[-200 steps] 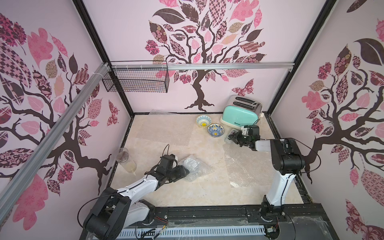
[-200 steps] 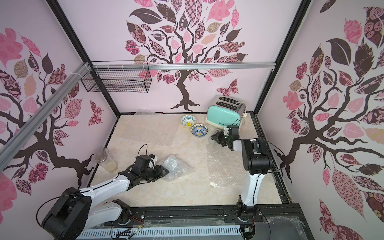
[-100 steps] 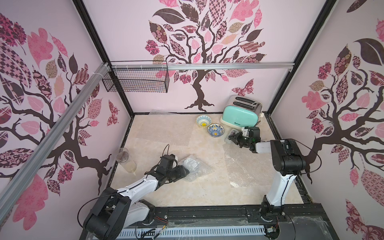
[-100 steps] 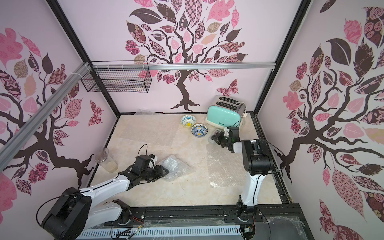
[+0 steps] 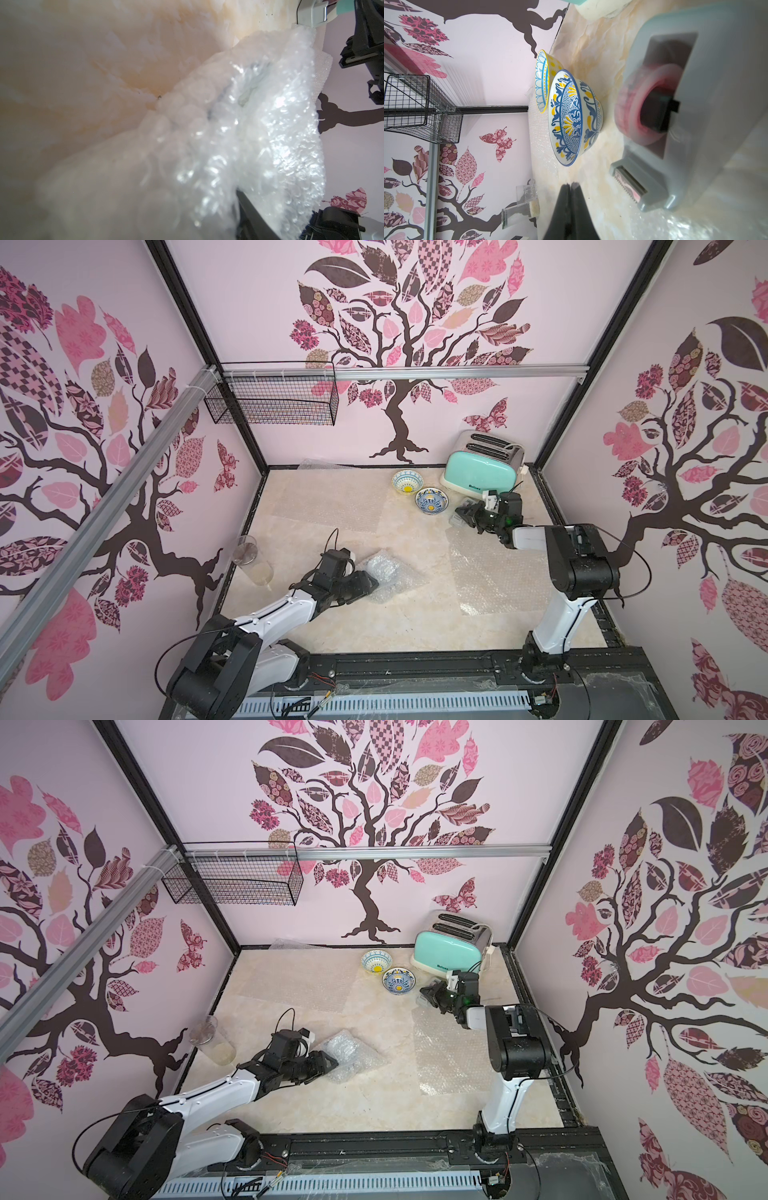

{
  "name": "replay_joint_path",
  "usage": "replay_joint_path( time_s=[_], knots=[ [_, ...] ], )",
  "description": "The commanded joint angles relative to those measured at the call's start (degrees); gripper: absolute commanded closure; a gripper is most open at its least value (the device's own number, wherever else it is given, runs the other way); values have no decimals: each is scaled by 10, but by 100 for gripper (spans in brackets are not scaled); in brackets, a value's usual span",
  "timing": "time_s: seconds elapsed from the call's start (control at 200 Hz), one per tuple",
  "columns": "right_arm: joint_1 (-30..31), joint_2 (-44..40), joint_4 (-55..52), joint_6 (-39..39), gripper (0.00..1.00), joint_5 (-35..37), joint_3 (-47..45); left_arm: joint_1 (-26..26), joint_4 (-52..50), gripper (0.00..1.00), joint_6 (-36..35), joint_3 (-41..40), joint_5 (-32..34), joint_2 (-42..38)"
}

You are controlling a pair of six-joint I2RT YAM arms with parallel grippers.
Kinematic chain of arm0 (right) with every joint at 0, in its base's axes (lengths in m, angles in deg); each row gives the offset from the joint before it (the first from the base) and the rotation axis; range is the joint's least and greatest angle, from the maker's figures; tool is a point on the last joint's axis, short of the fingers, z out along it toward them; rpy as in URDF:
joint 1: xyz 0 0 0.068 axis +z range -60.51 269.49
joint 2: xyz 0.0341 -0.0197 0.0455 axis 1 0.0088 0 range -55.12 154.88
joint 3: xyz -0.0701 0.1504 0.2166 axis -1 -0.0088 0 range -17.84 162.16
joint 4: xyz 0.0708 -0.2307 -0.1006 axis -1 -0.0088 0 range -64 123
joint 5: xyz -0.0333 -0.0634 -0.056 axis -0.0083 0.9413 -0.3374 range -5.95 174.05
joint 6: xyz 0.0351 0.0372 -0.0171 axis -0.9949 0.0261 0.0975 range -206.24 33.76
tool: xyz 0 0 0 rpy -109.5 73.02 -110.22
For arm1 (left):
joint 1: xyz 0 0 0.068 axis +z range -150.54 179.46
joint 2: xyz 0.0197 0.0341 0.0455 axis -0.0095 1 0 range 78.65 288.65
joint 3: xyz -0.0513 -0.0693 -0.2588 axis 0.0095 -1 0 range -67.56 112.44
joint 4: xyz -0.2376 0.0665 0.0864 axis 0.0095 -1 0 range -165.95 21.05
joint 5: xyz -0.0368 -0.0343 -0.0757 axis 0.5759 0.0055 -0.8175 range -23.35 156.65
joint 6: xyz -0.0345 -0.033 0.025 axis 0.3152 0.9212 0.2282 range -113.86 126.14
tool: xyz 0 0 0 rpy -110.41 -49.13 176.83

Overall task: Wrap bowls in bubble wrap
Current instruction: Tear off the tape using the Tape Cutter.

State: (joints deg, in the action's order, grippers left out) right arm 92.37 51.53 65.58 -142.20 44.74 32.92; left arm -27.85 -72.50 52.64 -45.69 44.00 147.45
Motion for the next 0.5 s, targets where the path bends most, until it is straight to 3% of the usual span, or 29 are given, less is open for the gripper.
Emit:
replay_joint_path(
  time_s=[0.0, 0.495],
  knots=[
    [13, -19, -6, 1, 100, -18, -9, -1, -9, 47, -10, 8, -1, 1],
    [36, -10, -45, 27, 100, 20, -26, 0, -7, 47, -10, 8, -2, 1]
  ],
)
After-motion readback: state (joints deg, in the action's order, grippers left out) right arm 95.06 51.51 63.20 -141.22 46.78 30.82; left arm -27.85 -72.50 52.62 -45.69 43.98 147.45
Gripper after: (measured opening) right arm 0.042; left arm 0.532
